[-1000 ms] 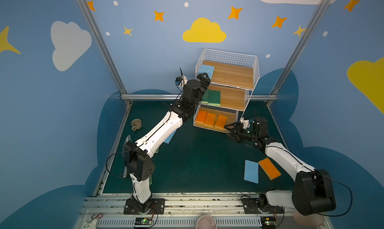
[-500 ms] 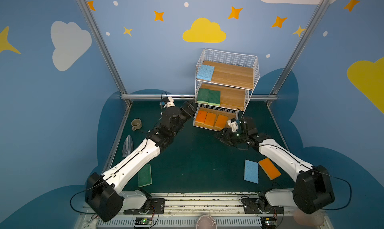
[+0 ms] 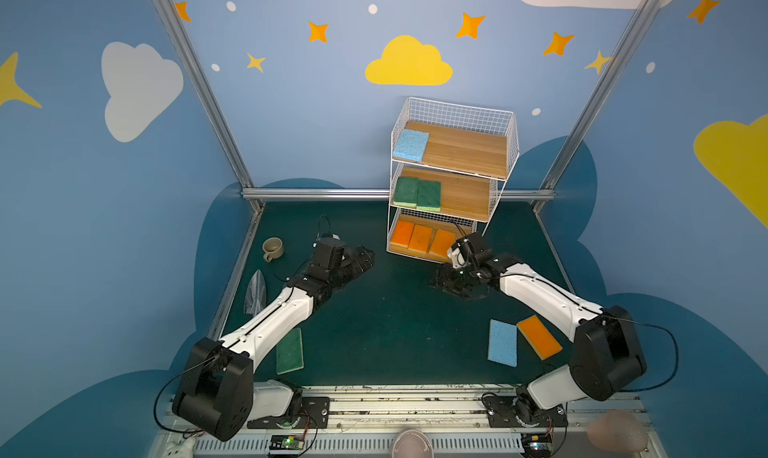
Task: Arrange cleaning sponges on a shelf
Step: Move the cleaning sponge to the center of the table.
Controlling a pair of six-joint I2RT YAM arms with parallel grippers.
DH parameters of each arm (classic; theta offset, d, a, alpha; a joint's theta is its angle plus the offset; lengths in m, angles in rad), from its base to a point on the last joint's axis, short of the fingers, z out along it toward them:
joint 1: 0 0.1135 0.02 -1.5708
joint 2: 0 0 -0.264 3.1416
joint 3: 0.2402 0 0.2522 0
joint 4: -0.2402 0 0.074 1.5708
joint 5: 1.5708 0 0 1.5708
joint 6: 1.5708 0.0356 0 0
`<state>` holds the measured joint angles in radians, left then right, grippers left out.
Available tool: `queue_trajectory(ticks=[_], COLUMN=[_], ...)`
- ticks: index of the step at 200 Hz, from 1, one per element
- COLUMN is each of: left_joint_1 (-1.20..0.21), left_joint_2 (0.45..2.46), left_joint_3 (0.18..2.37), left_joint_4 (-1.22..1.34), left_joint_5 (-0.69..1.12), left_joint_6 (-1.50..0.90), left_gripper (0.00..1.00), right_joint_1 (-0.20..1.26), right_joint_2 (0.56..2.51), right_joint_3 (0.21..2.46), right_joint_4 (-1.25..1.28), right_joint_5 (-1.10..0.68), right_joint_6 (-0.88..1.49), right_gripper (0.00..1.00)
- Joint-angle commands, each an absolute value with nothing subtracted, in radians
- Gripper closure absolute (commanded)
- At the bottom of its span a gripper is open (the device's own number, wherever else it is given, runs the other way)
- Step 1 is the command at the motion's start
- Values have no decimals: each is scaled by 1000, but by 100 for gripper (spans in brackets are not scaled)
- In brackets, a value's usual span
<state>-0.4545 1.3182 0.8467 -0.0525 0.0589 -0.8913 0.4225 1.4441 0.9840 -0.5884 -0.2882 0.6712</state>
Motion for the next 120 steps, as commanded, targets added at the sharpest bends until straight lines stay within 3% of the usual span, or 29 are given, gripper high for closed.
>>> queue_trajectory(ticks=[1, 46, 80, 120], left_joint_1=[-512, -569, -575, -575], left_joint_2=[1318, 1361, 1376, 1329], left_joint_3=[825, 761, 729, 698], left_joint_4=[-31, 51, 81, 64], left_joint_5=[31, 28, 49, 33], left_joint_6=[-783, -788, -798, -792], left_gripper=[0, 0, 0, 0], right_joint_1=[353, 244, 195, 205], right_joint_2=[1346, 1199, 1151, 1254], right_joint_3=[872, 688, 560, 529], right_joint_4=[-730, -776, -674, -538], right_joint_5=[-222, -62, -5, -171], right_joint_6=[646, 690, 768, 769], right_gripper=[37, 39, 39, 41])
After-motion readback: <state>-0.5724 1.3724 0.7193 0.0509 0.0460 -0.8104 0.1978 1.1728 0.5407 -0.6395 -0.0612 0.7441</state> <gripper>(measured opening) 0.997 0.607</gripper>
